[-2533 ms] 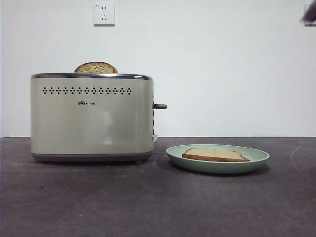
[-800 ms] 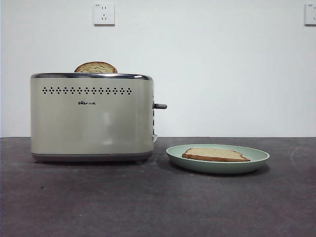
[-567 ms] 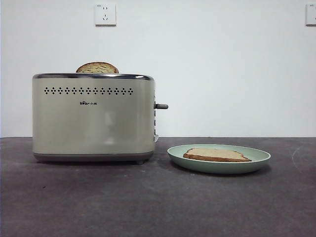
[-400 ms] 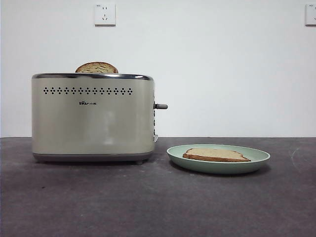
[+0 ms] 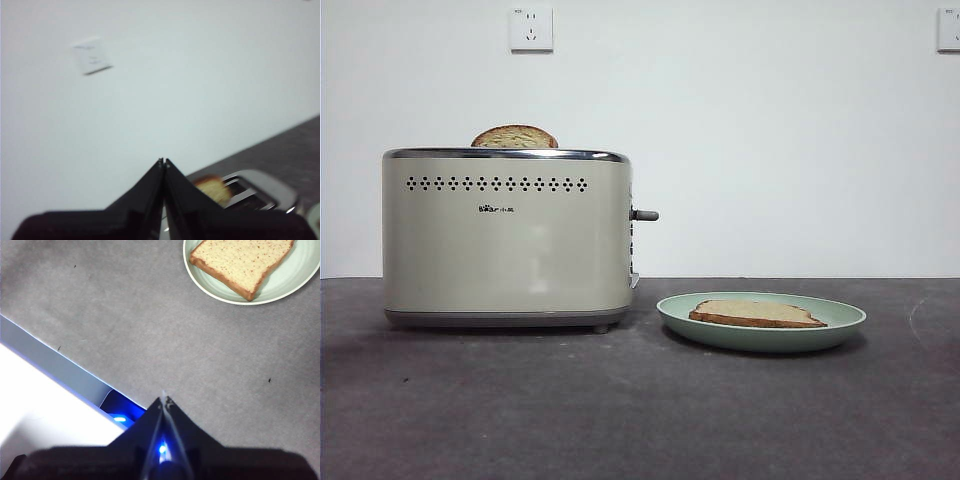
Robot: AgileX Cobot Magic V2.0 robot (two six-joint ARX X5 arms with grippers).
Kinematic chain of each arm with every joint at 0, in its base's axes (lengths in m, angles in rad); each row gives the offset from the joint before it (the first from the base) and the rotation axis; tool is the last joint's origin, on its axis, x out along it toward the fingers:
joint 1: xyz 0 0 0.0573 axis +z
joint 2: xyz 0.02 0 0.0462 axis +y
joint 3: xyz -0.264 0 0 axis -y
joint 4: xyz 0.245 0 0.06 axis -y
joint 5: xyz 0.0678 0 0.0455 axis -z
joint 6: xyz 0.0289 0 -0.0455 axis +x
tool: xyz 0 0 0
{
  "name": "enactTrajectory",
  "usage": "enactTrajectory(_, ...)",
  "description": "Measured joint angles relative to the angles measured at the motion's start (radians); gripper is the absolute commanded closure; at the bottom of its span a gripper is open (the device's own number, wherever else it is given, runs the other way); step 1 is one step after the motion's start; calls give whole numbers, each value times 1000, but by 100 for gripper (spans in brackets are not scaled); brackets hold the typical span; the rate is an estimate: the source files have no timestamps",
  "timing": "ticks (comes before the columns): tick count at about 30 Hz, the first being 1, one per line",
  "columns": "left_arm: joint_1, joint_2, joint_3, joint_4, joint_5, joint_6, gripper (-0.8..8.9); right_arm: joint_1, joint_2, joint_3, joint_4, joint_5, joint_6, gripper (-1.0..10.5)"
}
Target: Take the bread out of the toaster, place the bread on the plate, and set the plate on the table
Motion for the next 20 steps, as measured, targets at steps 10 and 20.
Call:
enactTrajectory(10,124,-316,-541,146,0,-27,817,0,0,0,0,0,0,946)
enactTrajectory(20,172,-512,-834,153,0,-154,817,0,0,0,0,0,0,946)
